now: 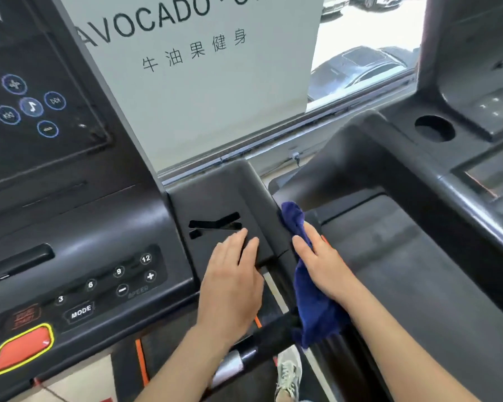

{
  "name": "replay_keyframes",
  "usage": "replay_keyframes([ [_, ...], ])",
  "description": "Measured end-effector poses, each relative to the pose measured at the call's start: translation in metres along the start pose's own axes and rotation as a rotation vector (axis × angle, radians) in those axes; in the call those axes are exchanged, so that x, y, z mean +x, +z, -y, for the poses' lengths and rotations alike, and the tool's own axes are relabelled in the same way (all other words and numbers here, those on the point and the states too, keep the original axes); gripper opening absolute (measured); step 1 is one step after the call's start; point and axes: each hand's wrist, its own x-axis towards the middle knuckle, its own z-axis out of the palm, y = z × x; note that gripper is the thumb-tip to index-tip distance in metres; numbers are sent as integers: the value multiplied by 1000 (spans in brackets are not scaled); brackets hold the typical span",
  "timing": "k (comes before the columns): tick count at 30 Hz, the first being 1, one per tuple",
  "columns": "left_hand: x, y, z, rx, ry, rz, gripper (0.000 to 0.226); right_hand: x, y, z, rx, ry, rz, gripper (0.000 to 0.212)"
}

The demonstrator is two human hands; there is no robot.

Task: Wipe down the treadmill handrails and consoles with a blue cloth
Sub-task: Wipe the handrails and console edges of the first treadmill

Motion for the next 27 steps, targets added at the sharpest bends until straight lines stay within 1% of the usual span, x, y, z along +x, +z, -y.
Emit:
replay_keyframes([
  [2, -24, -5, -6, 3, 93, -11, 42, -14, 12, 12, -339, -98, -91, 50],
  [4, -51, -13, -4, 8, 154, -2, 41, -18, 35, 16, -693, -237, -182, 52],
  [5, -67, -15, 1, 9, 164, 12, 40, -19, 45, 17, -822, -279, -205, 54],
  [7, -98, -18, 15, 22, 126, 75, 35, -18, 60, 17, -932, -318, -244, 57],
  [9, -125, -22, 29, 79, 33, 169, 31, -21, 73, 25, -956, -337, -285, 48],
  [11, -146, -22, 40, 132, -16, 263, 35, -28, 98, 42, -923, -381, -281, 43],
  [13, -156, -29, 46, 142, -38, 315, 41, -36, 129, 60, -871, -447, -245, 43],
  [15, -160, -40, 55, 139, -121, 318, 44, -46, 145, 65, -835, -464, -207, 47],
  [16, -162, -40, 62, 159, -143, 284, 47, -51, 142, 60, -852, -479, -187, 48],
  [18, -168, -42, 72, 206, -97, 186, 48, -66, 123, 38, -885, -487, -159, 50],
  [20, -173, -36, 77, 224, -45, 157, 47, -90, 101, 13, -863, -396, -163, 51],
  [21, -173, -31, 78, 225, -16, 98, 47, -103, 94, 5, -891, -348, -172, 49],
  [23, -174, -26, 79, 242, -3, 47, 48, -123, 92, 0, -991, -357, -181, 47],
  [24, -172, -28, 79, 236, -10, 48, 48, -127, 91, 5, -983, -383, -181, 44],
  [25, -171, -27, 80, 227, -9, 51, 47, -133, 89, 13, -906, -368, -189, 40],
  [27, -172, -25, 81, 197, -11, 35, 46, -145, 79, 32, -570, -258, -243, 32],
])
